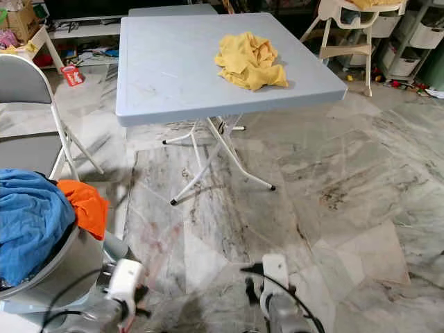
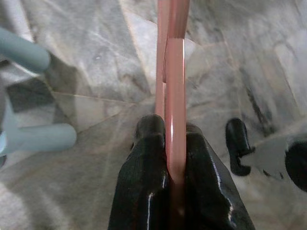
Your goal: Hang hanger
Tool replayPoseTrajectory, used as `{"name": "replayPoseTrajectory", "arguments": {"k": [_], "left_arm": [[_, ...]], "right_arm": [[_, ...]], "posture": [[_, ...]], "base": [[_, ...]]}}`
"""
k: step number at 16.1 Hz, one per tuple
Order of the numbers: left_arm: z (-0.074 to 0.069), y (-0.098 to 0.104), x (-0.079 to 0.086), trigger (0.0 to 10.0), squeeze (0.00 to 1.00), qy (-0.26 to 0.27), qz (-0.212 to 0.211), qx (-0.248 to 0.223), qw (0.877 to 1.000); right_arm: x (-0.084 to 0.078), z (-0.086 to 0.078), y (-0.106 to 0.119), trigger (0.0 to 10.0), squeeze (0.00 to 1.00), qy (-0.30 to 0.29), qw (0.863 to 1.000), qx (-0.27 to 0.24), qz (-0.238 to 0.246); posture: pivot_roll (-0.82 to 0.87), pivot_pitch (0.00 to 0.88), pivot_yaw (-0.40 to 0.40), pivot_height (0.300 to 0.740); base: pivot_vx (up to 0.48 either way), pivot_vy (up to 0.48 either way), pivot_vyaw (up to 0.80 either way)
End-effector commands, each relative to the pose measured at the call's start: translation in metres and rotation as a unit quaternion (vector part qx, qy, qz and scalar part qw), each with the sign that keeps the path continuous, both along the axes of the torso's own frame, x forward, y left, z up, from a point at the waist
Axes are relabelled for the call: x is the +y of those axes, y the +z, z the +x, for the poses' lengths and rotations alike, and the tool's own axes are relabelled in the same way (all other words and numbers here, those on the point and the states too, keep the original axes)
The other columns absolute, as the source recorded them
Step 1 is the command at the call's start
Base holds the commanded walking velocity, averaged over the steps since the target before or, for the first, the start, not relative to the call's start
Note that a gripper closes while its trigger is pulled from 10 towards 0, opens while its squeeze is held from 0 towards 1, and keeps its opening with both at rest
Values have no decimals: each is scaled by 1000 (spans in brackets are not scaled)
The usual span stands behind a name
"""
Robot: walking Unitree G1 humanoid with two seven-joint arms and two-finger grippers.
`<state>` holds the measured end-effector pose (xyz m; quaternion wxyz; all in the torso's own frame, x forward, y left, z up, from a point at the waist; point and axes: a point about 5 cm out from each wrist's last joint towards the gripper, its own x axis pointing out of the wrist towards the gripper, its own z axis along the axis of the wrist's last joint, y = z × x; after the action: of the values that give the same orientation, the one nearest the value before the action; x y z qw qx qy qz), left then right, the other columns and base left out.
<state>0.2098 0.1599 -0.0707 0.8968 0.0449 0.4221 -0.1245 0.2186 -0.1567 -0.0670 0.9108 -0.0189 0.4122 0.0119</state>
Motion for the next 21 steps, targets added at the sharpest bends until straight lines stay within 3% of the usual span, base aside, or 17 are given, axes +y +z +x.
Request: {"name": "replayPoseTrajectory", "arguments": {"k": [1, 8, 11, 16, 21], "left_arm": [[-12, -7, 0, 10000, 0, -9, 9, 25, 1000], [-12, -7, 1, 10000, 0, -35, 24, 31, 999], [-13, -7, 2, 10000, 0, -41, 27, 32, 998], [-13, -8, 5, 10000, 0, -53, 39, 37, 997], [-13, -8, 6, 10000, 0, -55, 43, 37, 997]], "right_arm": [[-1, -9, -6, 10000, 0, 18, 1000, 22, -11], [8, -18, -12, 10000, 0, 48, 997, 44, -37], [5, -27, -17, 10000, 0, 53, 996, 60, -43], [-29, -42, -21, 10000, 0, 40, 994, 79, -59], [-40, -46, -21, 10000, 0, 35, 994, 83, -64]], "posture": [[-37, 38, -7, 740], [-53, 43, 11, 740], [-54, 48, 14, 740], [-60, 52, 20, 740], [-62, 55, 23, 740]], "base": [[274, 0, -788], [285, 0, -788], [287, 0, -788], [279, 0, -784], [269, 0, -735]]}}
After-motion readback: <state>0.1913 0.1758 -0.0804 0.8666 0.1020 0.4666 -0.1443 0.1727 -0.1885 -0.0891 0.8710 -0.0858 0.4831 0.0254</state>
